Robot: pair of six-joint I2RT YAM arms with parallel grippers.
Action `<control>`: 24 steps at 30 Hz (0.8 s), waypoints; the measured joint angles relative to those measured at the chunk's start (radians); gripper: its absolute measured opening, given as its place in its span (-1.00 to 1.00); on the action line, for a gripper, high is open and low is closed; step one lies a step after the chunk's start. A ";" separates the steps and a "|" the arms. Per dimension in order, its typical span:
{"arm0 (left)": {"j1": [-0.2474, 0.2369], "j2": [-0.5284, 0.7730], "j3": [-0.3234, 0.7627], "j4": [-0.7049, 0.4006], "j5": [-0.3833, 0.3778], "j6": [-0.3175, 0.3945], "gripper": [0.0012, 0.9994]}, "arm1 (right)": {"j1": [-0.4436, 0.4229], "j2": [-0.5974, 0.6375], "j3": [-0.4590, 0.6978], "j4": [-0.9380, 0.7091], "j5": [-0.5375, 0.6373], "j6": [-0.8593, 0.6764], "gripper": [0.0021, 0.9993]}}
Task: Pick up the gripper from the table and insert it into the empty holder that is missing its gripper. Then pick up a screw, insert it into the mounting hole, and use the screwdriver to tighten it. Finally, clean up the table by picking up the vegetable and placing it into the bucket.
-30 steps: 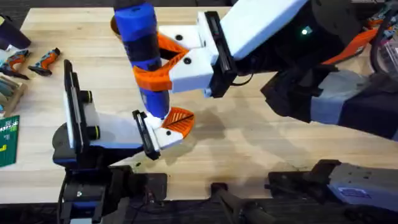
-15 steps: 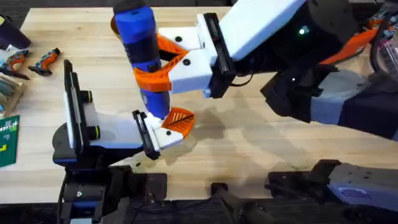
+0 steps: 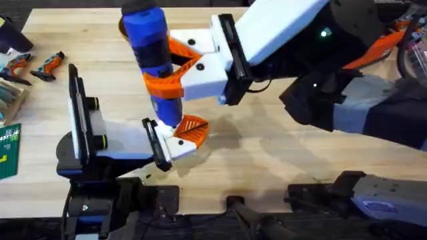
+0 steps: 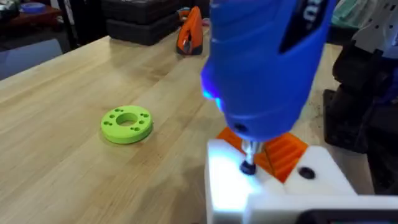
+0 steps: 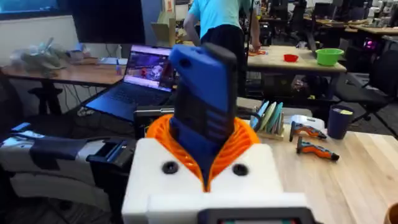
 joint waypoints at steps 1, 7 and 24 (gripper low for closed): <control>0.000 0.000 0.000 0.000 0.000 0.000 -0.99 | 0.000 0.000 0.000 0.000 0.000 0.000 -0.95; 0.000 0.000 0.000 0.000 0.000 0.000 -0.99 | 0.000 0.000 0.000 0.000 0.000 -0.010 -0.95; 0.000 0.000 0.000 0.000 0.000 0.000 -0.99 | 0.000 0.000 0.000 -0.015 0.000 -0.019 -0.95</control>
